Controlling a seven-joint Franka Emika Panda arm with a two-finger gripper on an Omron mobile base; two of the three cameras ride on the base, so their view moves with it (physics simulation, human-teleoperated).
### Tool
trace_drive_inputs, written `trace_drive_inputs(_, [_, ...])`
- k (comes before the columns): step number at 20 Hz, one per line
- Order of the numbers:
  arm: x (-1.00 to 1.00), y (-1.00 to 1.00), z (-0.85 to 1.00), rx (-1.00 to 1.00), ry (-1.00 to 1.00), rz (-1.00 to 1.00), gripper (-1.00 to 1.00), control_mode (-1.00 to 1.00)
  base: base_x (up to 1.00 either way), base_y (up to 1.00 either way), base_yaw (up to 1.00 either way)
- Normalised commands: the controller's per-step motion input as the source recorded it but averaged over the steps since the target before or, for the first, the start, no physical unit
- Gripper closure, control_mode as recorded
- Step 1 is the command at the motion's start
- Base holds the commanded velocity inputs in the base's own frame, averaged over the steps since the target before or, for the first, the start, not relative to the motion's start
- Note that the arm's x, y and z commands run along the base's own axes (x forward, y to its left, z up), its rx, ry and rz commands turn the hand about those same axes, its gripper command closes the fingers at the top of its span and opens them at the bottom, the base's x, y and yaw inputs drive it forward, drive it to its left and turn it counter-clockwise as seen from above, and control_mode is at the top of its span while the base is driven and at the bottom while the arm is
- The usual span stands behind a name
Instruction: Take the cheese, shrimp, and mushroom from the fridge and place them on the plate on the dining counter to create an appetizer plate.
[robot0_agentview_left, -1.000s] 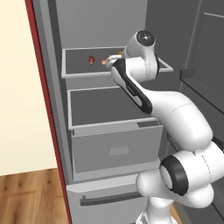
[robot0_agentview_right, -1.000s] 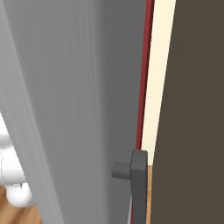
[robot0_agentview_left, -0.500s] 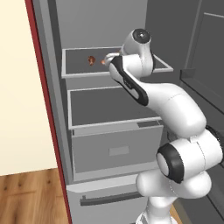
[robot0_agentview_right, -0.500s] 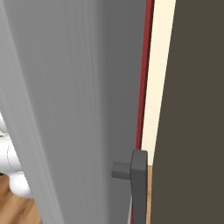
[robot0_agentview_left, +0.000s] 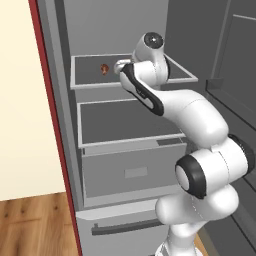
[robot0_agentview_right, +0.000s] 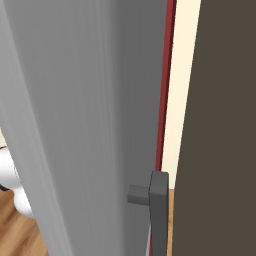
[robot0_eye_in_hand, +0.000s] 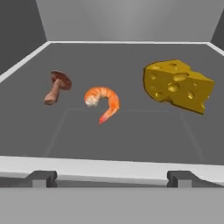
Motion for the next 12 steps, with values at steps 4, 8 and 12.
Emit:
trace_drive_inputs(4, [0.00, 0.07, -0.03, 0.00, 0.00, -0.08, -1.00, -1.00, 0.00, 0.00, 0.00])
trace_drive_inputs(8, [0.00, 0.02, -0.01, 0.00, 0.00, -0.13, -1.00, -1.00, 0.00, 0.00, 0.00])
trace_drive_inputs(12, [0.03, 0.02, 0.00, 0.03, 0.00, -0.15, -1.00, -1.00, 0.00, 0.00, 0.00])
